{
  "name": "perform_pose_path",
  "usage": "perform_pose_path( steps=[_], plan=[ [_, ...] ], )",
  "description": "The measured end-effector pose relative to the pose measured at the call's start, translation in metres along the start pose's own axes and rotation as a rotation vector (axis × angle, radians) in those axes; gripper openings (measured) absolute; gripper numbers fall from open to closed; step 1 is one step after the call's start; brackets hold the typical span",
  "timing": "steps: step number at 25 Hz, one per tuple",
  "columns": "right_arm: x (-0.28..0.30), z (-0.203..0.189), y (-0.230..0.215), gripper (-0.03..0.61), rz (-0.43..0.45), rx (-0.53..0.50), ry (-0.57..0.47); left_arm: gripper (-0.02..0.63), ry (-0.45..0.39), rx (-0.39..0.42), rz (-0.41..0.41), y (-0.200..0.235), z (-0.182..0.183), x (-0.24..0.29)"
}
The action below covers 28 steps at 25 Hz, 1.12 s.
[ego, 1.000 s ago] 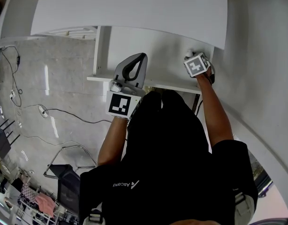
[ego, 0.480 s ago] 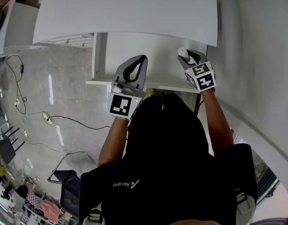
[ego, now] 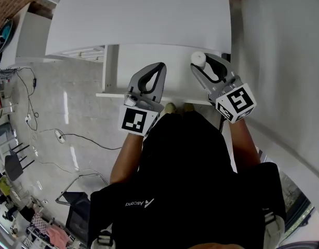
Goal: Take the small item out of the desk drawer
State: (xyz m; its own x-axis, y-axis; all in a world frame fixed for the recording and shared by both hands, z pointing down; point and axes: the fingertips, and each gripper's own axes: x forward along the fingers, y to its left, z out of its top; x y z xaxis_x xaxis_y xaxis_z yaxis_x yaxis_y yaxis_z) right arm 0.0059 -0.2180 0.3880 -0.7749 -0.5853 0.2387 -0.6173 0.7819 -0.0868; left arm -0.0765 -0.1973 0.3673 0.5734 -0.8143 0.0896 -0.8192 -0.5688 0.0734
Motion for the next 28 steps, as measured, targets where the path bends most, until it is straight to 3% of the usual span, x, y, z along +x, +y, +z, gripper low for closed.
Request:
perform_pose_path(
  steps=[9,12,18,28],
  plan=[
    [-0.031,0.063,0.021,0.167,0.067,-0.017,-0.229,-0.002,-0.101,0.065,0.015,-0.016,0.057,0.001],
    [-0.043,0.068,0.023,0.166,0.071,-0.025,-0.272,-0.002,-0.085,0.094,0.028,-0.026,0.054,-0.002],
    [-0.059,0.077,0.026,0.166,0.092,-0.036,-0.305,-0.002,-0.127,0.099,0.050,-0.041,0.071,-0.001],
    [-0.064,0.082,0.031,0.166,0.100,-0.043,-0.315,-0.002,-0.105,0.123,0.068,-0.042,0.069,-0.007]
  ],
)
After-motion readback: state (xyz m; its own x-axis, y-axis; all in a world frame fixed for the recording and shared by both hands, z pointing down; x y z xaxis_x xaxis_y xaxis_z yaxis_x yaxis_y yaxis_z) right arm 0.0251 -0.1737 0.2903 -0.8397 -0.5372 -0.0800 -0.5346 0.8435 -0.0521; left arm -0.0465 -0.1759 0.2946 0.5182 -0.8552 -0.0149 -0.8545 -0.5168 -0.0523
